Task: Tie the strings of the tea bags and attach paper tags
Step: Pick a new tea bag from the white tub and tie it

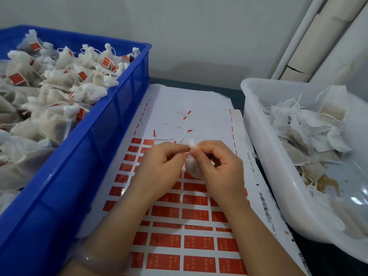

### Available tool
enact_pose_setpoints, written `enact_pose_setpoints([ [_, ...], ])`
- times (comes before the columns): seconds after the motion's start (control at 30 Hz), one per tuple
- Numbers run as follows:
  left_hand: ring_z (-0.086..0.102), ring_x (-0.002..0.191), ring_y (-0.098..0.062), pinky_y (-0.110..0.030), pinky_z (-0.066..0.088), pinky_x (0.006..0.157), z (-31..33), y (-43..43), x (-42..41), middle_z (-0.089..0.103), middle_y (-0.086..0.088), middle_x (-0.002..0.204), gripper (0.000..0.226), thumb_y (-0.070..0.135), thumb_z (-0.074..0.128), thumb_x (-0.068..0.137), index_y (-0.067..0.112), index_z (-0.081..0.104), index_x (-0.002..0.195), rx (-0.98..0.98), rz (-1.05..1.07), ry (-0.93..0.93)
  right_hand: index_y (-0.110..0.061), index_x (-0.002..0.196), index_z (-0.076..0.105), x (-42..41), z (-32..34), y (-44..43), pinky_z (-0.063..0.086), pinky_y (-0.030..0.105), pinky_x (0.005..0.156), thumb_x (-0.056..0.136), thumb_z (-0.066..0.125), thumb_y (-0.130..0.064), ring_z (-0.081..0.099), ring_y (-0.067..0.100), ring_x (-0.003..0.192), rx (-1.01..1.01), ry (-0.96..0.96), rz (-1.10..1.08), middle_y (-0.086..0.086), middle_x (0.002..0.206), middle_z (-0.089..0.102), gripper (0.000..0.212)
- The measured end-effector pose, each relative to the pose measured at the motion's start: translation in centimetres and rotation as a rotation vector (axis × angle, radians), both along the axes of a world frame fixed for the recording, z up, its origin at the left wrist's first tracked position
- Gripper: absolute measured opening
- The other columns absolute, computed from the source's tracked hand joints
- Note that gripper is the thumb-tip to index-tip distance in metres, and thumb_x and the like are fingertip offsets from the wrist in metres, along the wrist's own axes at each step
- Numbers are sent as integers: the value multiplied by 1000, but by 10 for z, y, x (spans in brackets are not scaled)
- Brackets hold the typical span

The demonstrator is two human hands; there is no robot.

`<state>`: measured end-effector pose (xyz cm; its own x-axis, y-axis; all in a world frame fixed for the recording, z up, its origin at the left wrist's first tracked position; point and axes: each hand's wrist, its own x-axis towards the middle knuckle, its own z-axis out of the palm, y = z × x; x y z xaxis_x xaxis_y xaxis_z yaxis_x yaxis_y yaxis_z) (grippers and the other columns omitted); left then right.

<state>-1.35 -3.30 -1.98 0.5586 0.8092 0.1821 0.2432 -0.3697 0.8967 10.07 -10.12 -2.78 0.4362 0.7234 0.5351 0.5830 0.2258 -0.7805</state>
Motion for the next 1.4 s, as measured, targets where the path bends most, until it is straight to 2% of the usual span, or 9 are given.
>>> enact_pose_setpoints([
  [0.13,65,65,-15,-27,56,66,5,-1,3,67,1,65,31,53,66,59,24,73,68,-487,11,-322,-21,85,69,-4,1,-1,45,6,75,82,62,-24,58,1,88,-19,-57,57,-20,87,59,8],
  [0.23,66,64,-14,-28,56,64,4,3,2,66,1,64,23,44,71,60,21,73,66,-601,-12,-366,-23,86,68,-6,3,-2,44,4,75,82,63,-21,58,-6,87,1,-78,108,-22,86,59,7],
  [0.3,63,59,-11,-26,55,60,2,5,2,63,3,59,12,27,70,70,21,71,60,-600,9,-381,-27,88,66,-5,4,-3,45,4,74,82,64,-20,59,-9,84,10,-71,130,-25,84,60,9],
  [0.47,58,60,-16,-24,49,55,0,13,1,59,1,57,38,2,51,86,22,66,58,-425,-29,-282,-40,80,62,-5,5,-4,48,7,64,80,65,-33,62,-2,75,-31,54,114,-28,69,62,8],
  [0.77,66,72,-28,-33,57,69,2,10,-5,66,-12,73,15,8,58,86,10,68,76,-283,-271,-136,-33,68,60,-5,5,-2,48,12,54,72,64,-42,62,3,60,-47,248,115,-14,65,65,10],
  [1.0,57,57,-8,-17,48,57,6,8,-6,60,4,60,18,12,59,73,21,68,60,-320,-345,-283,-16,65,60,0,5,0,45,13,47,66,64,-49,55,3,44,-97,445,88,-6,50,60,33],
  [1.17,55,57,-8,-18,49,57,10,8,-8,59,2,61,23,9,56,74,20,67,57,-469,-371,-381,-26,81,61,7,5,1,53,17,63,65,57,-59,65,6,69,-166,450,-120,-8,76,67,37],
  [1.27,54,57,-7,-17,48,56,8,10,-8,57,2,62,30,6,59,82,21,66,57,-480,-295,-393,-30,81,58,12,13,-5,49,12,61,73,60,-55,62,3,71,59,456,-244,-13,78,66,26],
  [1.4,54,59,-9,-19,48,58,7,11,-6,56,3,63,35,6,54,87,23,65,59,-426,-269,-414,-24,70,65,10,21,-14,49,14,57,83,59,-34,59,3,60,147,431,131,-9,65,63,18],
])
